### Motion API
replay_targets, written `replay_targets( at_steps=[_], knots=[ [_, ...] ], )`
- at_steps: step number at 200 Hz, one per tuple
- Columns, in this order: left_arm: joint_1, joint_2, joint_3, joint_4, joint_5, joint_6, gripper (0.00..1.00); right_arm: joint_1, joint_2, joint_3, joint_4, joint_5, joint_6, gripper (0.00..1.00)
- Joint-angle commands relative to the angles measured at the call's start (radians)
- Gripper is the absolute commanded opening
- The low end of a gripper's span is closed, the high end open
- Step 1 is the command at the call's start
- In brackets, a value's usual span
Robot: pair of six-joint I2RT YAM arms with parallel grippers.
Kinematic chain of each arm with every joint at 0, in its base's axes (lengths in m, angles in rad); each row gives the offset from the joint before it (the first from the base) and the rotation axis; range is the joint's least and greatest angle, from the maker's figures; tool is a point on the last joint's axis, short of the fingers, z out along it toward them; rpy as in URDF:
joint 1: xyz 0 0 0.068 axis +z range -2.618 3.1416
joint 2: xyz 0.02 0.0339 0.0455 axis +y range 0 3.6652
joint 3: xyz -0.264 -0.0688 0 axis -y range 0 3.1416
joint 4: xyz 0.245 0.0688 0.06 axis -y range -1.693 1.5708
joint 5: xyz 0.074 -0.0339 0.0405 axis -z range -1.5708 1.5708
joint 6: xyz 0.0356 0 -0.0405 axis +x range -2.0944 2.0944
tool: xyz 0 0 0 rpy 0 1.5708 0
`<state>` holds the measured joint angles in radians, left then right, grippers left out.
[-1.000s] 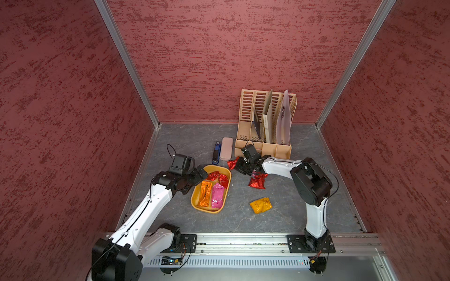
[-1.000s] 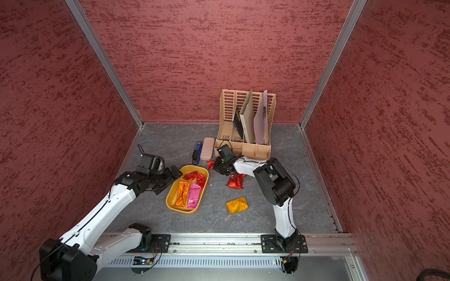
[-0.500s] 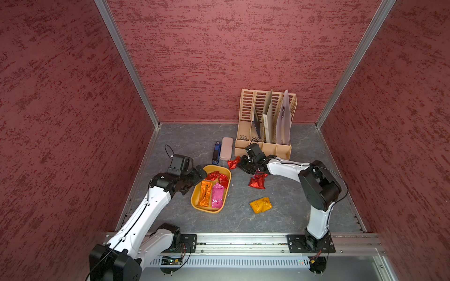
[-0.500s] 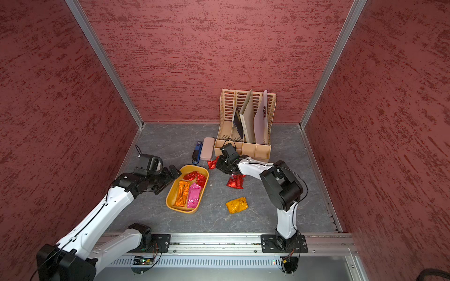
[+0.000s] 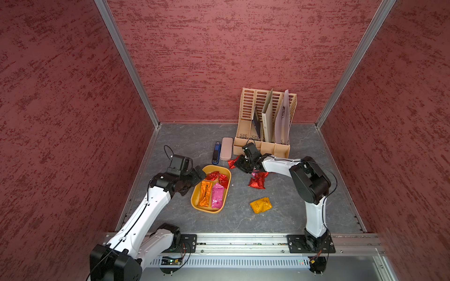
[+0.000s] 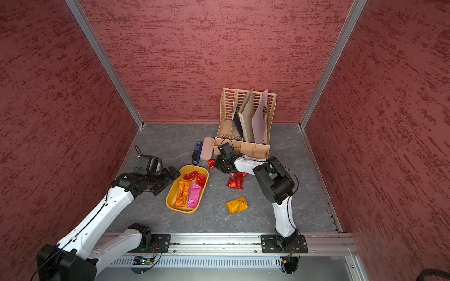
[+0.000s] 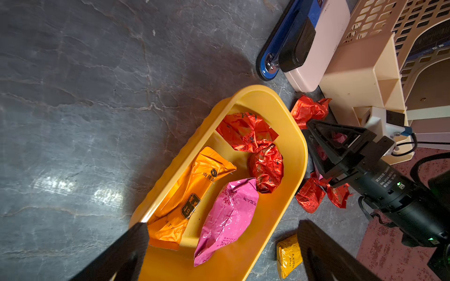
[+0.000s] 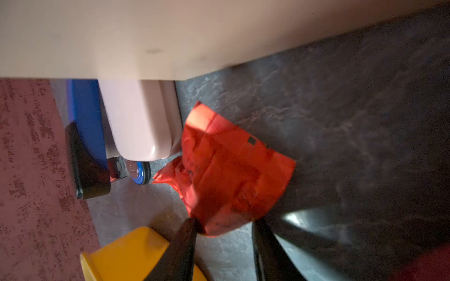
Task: Put the tea bags into the storage box
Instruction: Pick up the tea bag from the center of the board, then place the tea bag in the storage box.
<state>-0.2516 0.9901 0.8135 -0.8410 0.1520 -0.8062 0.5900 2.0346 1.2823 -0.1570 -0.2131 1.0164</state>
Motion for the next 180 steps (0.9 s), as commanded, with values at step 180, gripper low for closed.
replay_targets(
  at_steps=[180],
  knots=[
    [0.009,-0.023,-0.074,0.091,0.008,-0.097,1.0,0.234,-0.571,-0.178,-0.355,-0.078,-0.393,0.0]
  ],
)
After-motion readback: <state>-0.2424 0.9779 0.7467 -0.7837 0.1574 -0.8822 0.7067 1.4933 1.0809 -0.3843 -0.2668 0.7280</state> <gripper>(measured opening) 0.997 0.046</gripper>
